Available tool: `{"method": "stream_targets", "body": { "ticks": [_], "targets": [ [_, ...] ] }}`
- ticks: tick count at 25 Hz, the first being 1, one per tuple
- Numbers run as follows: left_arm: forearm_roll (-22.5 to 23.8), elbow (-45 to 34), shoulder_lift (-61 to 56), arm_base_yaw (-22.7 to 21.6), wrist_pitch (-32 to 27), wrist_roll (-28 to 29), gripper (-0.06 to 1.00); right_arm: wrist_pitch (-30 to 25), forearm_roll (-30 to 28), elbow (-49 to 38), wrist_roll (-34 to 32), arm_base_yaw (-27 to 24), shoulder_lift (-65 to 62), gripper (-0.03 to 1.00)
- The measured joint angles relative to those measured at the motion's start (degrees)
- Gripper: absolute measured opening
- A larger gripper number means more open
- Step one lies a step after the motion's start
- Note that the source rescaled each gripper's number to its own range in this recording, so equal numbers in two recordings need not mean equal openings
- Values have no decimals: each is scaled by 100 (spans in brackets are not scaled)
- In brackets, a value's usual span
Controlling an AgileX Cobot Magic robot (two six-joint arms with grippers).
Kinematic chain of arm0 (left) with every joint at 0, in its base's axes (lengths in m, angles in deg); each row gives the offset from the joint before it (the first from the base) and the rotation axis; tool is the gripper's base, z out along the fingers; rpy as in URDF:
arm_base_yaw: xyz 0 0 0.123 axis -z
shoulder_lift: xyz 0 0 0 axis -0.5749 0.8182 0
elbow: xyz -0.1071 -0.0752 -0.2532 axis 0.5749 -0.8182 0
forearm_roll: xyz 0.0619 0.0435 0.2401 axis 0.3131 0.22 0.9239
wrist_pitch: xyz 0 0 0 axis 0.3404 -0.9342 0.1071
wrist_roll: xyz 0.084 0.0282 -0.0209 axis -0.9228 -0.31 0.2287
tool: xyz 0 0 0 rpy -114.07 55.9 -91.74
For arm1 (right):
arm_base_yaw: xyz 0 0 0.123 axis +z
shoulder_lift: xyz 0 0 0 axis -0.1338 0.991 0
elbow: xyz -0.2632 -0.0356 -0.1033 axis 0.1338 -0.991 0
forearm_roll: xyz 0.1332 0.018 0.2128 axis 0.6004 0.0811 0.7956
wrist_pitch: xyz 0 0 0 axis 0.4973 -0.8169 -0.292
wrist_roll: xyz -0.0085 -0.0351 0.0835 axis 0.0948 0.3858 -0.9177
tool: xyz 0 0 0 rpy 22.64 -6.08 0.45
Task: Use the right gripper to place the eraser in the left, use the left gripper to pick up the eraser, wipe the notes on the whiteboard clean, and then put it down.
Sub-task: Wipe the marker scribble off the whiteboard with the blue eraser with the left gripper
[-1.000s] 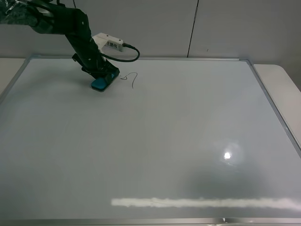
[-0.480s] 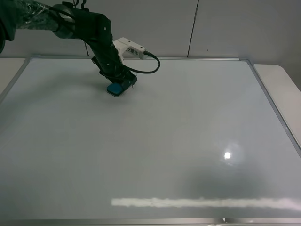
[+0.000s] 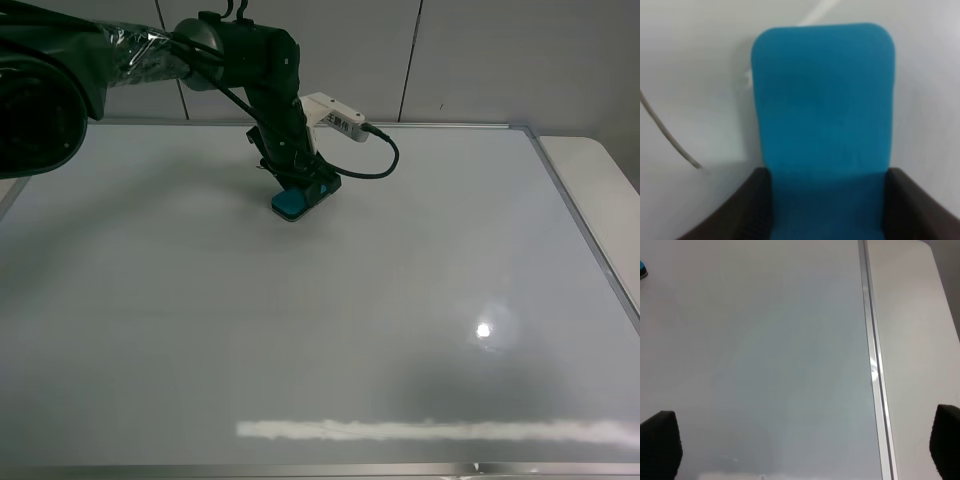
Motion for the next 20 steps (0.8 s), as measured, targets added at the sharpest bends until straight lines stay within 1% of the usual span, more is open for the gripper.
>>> {"method": "stream_targets", "body": {
  "ticks": [2, 6, 14, 16, 20],
  "targets": [
    [-131, 157, 89, -110, -107, 0, 1, 0, 0, 0, 0, 0, 0, 100],
    [-342, 248, 164, -489, 39, -46, 1, 0, 0, 0, 0, 0, 0, 100],
    [-303, 267, 164, -1480, 296, -142, 1, 0, 0, 0, 0, 0, 0, 100],
    [-297, 274, 164, -1665, 301, -142, 1, 0, 0, 0, 0, 0, 0, 100],
    [-305, 279, 164, -1764, 301, -142, 1, 0, 0, 0, 0, 0, 0, 100]
  ]
}}
